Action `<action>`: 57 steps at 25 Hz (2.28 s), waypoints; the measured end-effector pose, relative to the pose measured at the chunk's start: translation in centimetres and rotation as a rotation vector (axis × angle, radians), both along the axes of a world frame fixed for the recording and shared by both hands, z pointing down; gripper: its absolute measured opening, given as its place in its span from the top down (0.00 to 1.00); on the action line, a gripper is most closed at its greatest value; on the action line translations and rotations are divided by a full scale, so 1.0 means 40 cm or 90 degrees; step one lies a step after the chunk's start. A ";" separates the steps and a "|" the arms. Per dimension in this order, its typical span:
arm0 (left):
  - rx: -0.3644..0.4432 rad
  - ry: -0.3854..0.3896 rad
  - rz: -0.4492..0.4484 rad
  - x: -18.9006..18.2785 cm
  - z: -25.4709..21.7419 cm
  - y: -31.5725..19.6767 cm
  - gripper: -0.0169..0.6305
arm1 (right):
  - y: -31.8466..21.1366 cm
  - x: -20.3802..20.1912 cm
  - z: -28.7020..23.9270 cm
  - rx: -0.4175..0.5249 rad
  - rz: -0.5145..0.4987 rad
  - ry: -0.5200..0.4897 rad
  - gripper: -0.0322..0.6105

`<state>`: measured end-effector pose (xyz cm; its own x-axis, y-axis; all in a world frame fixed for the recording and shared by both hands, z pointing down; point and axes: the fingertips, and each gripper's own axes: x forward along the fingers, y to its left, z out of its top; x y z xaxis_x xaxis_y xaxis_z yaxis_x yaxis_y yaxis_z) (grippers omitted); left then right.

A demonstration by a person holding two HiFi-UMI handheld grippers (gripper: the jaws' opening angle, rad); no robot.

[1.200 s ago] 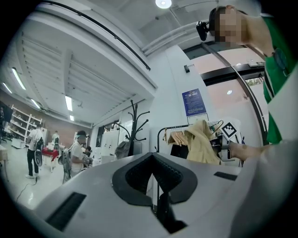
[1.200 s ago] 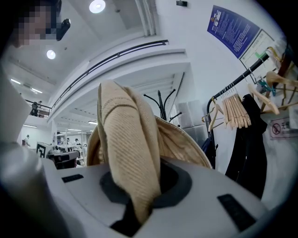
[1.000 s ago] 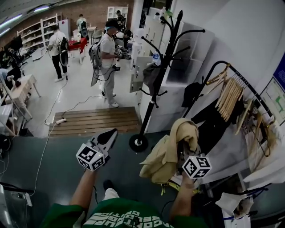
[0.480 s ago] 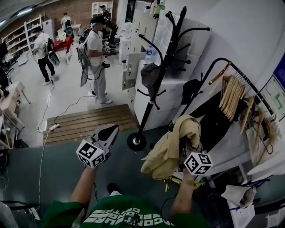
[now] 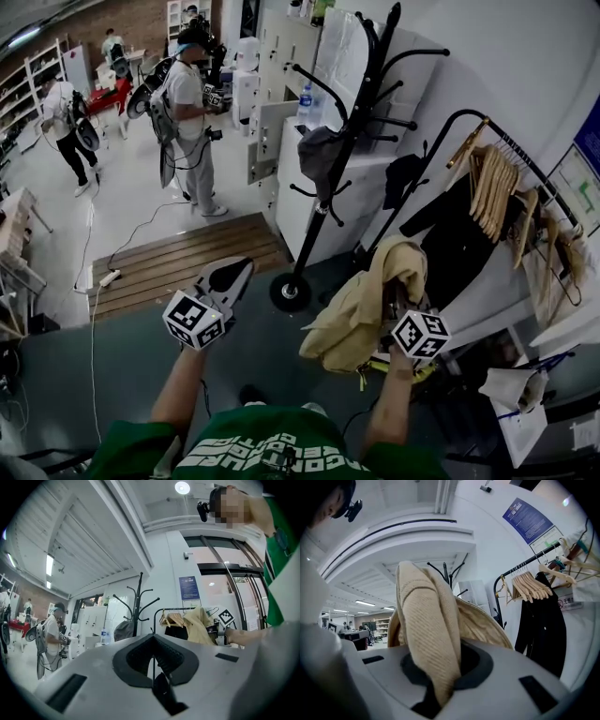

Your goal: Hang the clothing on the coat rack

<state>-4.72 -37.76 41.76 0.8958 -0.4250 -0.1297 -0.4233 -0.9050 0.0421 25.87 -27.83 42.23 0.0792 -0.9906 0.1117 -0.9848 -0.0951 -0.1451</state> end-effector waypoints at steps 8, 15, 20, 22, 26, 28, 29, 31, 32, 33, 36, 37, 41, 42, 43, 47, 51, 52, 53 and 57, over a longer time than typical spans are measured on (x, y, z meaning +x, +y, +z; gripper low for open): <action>-0.001 0.002 0.027 -0.025 0.006 -0.044 0.97 | -0.045 -0.018 0.041 -0.008 0.027 -0.015 0.88; -0.009 0.003 0.023 -0.031 0.034 -0.083 0.97 | -0.102 -0.009 0.106 -0.034 0.025 -0.011 0.88; -0.012 -0.001 0.014 -0.030 0.042 -0.121 0.97 | -0.158 -0.008 0.145 -0.049 0.020 -0.008 0.88; -0.015 -0.001 0.012 -0.027 0.047 -0.138 0.97 | -0.181 -0.006 0.159 -0.054 0.019 -0.008 0.88; -0.019 -0.003 0.011 -0.010 0.053 -0.173 0.97 | -0.230 0.011 0.185 -0.060 0.020 -0.011 0.88; -0.020 -0.004 0.014 0.002 0.052 -0.190 0.97 | -0.255 0.026 0.200 -0.064 0.023 -0.015 0.88; -0.020 -0.004 0.017 0.009 0.053 -0.197 0.97 | -0.268 0.033 0.207 -0.065 0.025 -0.017 0.88; -0.022 -0.005 0.024 0.025 0.059 -0.211 0.97 | -0.295 0.045 0.225 -0.067 0.028 -0.021 0.88; -0.024 -0.006 0.028 0.034 0.064 -0.218 0.97 | -0.309 0.050 0.236 -0.069 0.029 -0.023 0.88; -0.026 -0.007 0.030 0.043 0.069 -0.226 0.97 | -0.322 0.055 0.247 -0.072 0.029 -0.025 0.88; -0.032 -0.009 0.034 0.070 0.077 -0.254 0.97 | -0.361 0.072 0.278 -0.082 0.030 -0.031 0.88; -0.032 -0.010 0.036 0.080 0.079 -0.263 0.97 | -0.374 0.078 0.289 -0.085 0.031 -0.034 0.88; -0.036 -0.015 0.044 0.116 0.090 -0.299 0.97 | -0.425 0.109 0.338 -0.100 0.035 -0.044 0.88; -0.038 -0.017 0.045 0.123 0.093 -0.307 0.97 | -0.437 0.116 0.351 -0.105 0.035 -0.046 0.88; -0.040 -0.018 0.046 0.128 0.096 -0.315 0.97 | -0.449 0.121 0.363 -0.109 0.035 -0.048 0.88; -0.046 -0.026 0.050 0.149 0.107 -0.346 0.97 | -0.496 0.139 0.412 -0.120 0.034 -0.055 0.88; -0.051 -0.035 0.054 0.172 0.123 -0.378 0.97 | -0.539 0.154 0.471 -0.135 0.030 -0.062 0.88; -0.052 -0.037 0.055 0.177 0.126 -0.386 0.97 | -0.549 0.158 0.485 -0.139 0.030 -0.064 0.88; -0.054 -0.038 0.055 0.182 0.129 -0.393 0.97 | -0.559 0.162 0.498 -0.143 0.029 -0.066 0.88; -0.065 -0.043 0.055 0.200 0.146 -0.421 0.97 | -0.600 0.177 0.548 -0.154 0.023 -0.075 0.88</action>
<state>3.27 -54.60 47.61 0.9347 -0.3543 -0.0281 -0.3494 -0.9305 0.1101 32.96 -51.85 64.13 0.0869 -0.9306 0.3555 -0.9579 -0.1761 -0.2268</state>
